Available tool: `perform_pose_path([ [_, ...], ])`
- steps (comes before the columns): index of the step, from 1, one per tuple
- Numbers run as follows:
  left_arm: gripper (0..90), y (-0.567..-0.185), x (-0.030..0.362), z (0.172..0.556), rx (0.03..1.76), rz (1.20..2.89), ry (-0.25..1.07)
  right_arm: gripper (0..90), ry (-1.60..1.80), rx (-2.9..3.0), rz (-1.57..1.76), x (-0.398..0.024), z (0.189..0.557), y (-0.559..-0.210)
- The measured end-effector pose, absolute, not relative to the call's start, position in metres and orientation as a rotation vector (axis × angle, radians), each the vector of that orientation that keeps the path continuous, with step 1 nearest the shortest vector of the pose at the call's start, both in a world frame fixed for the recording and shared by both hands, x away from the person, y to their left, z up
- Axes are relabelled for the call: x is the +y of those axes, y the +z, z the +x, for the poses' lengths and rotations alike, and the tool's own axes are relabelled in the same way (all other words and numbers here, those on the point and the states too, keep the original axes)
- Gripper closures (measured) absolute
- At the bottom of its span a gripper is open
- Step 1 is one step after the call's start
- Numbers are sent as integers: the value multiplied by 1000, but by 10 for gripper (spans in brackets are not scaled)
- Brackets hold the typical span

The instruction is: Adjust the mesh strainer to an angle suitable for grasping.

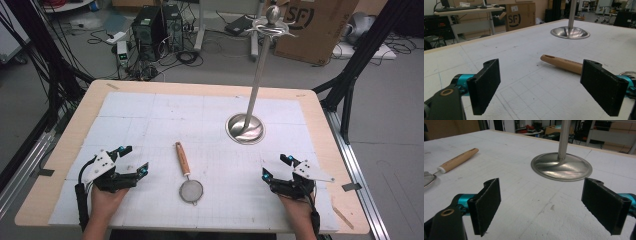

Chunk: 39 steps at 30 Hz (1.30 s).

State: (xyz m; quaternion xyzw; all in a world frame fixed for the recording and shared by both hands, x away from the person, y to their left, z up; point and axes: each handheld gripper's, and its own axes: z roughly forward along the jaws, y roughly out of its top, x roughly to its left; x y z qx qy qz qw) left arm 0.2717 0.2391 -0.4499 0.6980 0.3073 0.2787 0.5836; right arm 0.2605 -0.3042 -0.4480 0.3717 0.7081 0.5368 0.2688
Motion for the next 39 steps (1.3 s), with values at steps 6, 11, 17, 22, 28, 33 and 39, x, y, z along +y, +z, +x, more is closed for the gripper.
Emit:
perform_pose_path([
  [6,172,-450,239,271,717,1631,654,152,1447,1911,1020,-305,262,-448],
  [11,172,-450,239,272,711,1635,650,152,1408,1934,982,-301,260,-448],
  [17,175,-450,237,272,715,1645,657,152,1417,1918,1002,-302,260,-448],
  [22,178,-449,234,273,716,1675,664,152,1403,1934,994,-301,261,-448],
  [28,184,-448,232,274,720,1702,667,152,1407,1931,1000,-301,261,-448],
  [33,195,-444,224,276,715,1723,634,153,1412,1936,1005,-302,262,-448],
  [39,221,-436,204,285,744,1766,577,153,1403,1933,997,-301,261,-448],
])
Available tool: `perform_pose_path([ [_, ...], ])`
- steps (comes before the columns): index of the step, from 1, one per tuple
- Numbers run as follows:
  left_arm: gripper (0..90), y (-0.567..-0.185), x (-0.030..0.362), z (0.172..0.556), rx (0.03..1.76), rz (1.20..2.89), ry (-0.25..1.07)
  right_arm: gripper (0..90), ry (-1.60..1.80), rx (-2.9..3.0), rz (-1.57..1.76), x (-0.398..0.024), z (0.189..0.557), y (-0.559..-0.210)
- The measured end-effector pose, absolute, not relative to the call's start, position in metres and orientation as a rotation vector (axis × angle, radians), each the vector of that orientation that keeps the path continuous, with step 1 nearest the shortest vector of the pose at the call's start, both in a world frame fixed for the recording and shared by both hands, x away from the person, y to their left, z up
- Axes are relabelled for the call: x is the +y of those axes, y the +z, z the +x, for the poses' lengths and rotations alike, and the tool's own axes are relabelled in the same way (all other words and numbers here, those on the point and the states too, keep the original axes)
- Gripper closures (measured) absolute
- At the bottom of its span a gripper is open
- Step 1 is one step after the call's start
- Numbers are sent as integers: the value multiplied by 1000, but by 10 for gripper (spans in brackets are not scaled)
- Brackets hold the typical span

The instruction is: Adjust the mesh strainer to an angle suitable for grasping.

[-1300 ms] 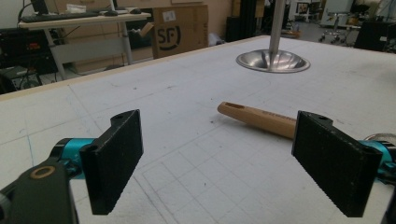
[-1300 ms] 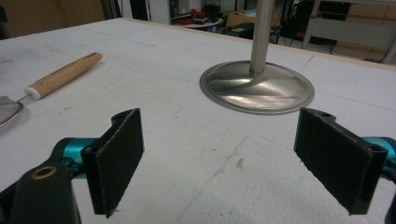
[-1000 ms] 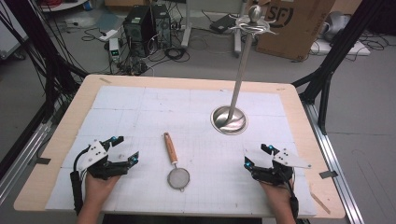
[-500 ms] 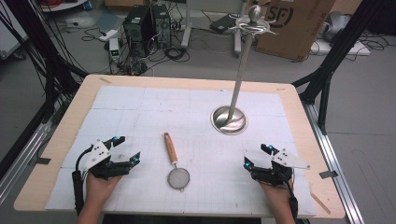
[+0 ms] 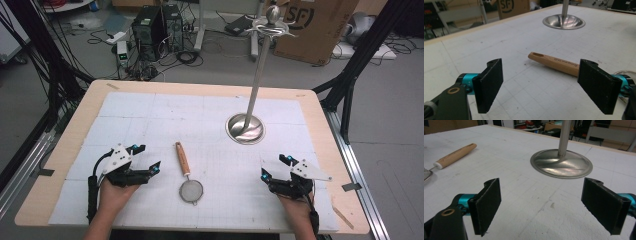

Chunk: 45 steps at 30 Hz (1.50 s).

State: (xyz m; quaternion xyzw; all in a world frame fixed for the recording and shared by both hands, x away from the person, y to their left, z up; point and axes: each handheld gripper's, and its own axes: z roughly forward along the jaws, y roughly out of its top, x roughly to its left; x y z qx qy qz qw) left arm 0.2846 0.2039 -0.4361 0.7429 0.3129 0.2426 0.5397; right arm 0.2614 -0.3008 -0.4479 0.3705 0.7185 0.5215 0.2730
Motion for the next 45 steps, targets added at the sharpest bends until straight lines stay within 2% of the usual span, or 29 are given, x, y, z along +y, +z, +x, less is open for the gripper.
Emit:
perform_pose_path([
  [4,263,-437,197,294,832,1795,511,154,1402,1932,997,-301,261,-448],
  [5,302,-436,195,296,828,1805,502,154,1405,1931,998,-301,261,-448],
  [6,377,-435,193,297,826,1823,503,154,1406,1929,1002,-301,261,-448],
  [8,409,-433,188,298,816,1847,506,153,1406,1928,1001,-301,261,-448],
  [9,480,-432,185,300,810,1862,512,155,1407,1931,1005,-301,261,-448],
  [10,480,-432,182,301,809,1882,523,155,1407,1931,1005,-301,261,-448],
  [11,543,-432,178,303,820,1902,529,155,1401,1932,1002,-301,261,-448],
  [12,543,-432,175,306,838,1915,529,155,1401,1932,1002,-301,261,-448],
  [13,599,-433,172,308,863,1926,527,156,1400,1933,998,-301,262,-448],
  [15,623,-434,168,315,893,1964,518,155,1398,1935,998,-301,262,-448],
  [16,672,-434,165,317,899,1979,520,155,1399,1936,1002,-301,262,-448],
  [27,811,-437,131,339,953,2102,479,156,1393,1946,1016,-300,263,-448],
  [32,822,-439,118,342,936,2122,454,156,1391,1947,1009,-300,263,-448],
  [41,827,-436,79,335,804,2174,408,156,1390,1951,1013,-300,263,-448],
  [45,828,-434,77,335,789,2188,411,156,1389,1952,1012,-300,263,-448],
])
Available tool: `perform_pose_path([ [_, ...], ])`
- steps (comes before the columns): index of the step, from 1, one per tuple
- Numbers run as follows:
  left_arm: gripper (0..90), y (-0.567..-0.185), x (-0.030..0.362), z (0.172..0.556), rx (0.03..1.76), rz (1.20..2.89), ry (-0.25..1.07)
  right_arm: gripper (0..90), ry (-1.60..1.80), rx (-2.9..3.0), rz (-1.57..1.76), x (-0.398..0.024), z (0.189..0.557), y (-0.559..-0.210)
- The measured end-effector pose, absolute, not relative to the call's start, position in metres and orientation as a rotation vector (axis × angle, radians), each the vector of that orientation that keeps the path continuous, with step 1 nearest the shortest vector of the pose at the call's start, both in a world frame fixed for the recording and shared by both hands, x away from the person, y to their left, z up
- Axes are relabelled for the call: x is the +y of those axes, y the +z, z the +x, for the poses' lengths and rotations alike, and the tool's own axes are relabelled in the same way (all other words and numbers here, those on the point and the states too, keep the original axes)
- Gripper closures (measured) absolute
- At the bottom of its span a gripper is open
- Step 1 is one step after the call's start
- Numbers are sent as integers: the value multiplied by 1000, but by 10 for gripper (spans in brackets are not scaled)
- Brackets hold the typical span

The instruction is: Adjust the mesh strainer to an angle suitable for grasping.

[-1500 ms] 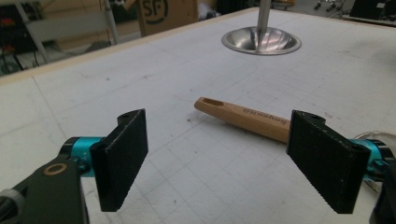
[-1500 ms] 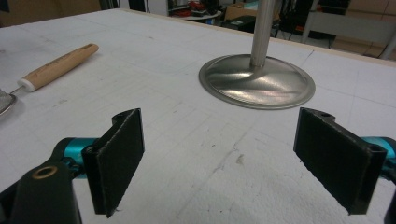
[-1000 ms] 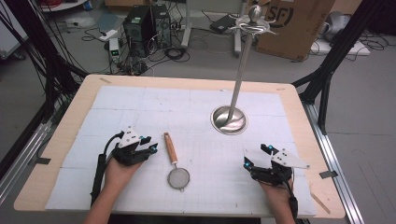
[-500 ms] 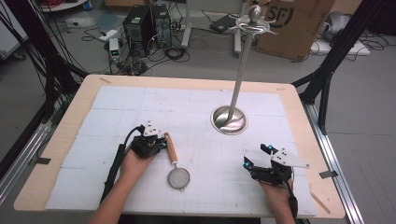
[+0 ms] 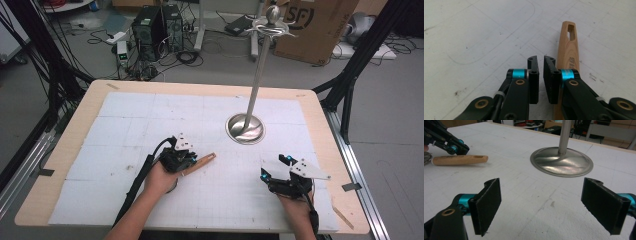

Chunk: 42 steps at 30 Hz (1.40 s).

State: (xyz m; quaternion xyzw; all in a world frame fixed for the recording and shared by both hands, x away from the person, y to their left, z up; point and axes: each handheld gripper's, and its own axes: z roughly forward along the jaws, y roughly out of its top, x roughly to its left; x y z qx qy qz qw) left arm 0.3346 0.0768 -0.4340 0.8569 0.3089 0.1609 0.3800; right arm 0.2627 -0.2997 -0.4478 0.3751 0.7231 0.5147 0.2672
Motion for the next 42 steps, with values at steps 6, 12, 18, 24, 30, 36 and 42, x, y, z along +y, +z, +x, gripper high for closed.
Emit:
perform_pose_path([
  [6,789,-429,85,335,799,2204,442,155,1387,1950,1004,-300,263,-448],
  [12,606,-415,99,330,823,2135,443,156,1387,1950,1009,-299,262,-448],
  [18,475,-401,118,320,789,2080,438,156,1381,1949,1004,-299,262,-448],
  [24,363,-399,146,313,794,1997,420,156,1378,1949,1002,-299,262,-448],
  [30,297,-398,165,306,763,1952,381,155,1375,1948,1000,-298,262,-448],
  [36,254,-404,176,298,750,1931,360,155,1382,1950,1005,-299,262,-448],
  [42,229,-404,172,295,726,1954,333,156,1385,1944,1013,-299,262,-448],
])
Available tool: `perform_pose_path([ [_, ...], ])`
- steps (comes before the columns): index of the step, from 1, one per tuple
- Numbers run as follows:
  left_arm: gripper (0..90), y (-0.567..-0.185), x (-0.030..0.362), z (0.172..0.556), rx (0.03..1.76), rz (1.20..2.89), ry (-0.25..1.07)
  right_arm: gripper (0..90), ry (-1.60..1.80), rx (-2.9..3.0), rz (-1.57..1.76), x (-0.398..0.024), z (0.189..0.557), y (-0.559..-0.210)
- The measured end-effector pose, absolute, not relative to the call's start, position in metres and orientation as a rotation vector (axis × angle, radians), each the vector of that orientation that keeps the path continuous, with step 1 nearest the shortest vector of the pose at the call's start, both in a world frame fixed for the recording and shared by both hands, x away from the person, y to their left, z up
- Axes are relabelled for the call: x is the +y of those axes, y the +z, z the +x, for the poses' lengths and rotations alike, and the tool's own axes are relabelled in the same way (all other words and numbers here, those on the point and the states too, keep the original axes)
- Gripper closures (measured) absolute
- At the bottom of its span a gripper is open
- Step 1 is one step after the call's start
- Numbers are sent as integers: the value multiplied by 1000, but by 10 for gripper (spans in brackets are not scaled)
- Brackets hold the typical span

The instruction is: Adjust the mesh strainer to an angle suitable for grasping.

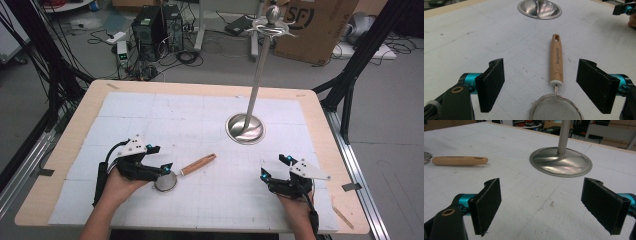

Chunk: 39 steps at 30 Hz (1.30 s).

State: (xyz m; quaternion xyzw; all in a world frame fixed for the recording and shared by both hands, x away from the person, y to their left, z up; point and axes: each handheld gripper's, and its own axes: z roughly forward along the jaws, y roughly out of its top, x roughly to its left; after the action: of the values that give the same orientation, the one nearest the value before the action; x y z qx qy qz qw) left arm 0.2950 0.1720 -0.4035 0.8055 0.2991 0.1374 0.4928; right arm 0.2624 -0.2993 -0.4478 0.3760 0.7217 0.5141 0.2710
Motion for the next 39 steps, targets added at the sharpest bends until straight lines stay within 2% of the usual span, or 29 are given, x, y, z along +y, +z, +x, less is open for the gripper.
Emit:
perform_pose_path([
  [16,189,-406,163,295,704,2001,328,156,1369,1942,1005,-298,263,-448],
  [27,191,-405,134,307,656,2140,288,156,1366,1946,1013,-298,264,-448],
  [39,229,-419,98,321,627,2397,237,155,1379,1943,1025,-299,263,-448],
])
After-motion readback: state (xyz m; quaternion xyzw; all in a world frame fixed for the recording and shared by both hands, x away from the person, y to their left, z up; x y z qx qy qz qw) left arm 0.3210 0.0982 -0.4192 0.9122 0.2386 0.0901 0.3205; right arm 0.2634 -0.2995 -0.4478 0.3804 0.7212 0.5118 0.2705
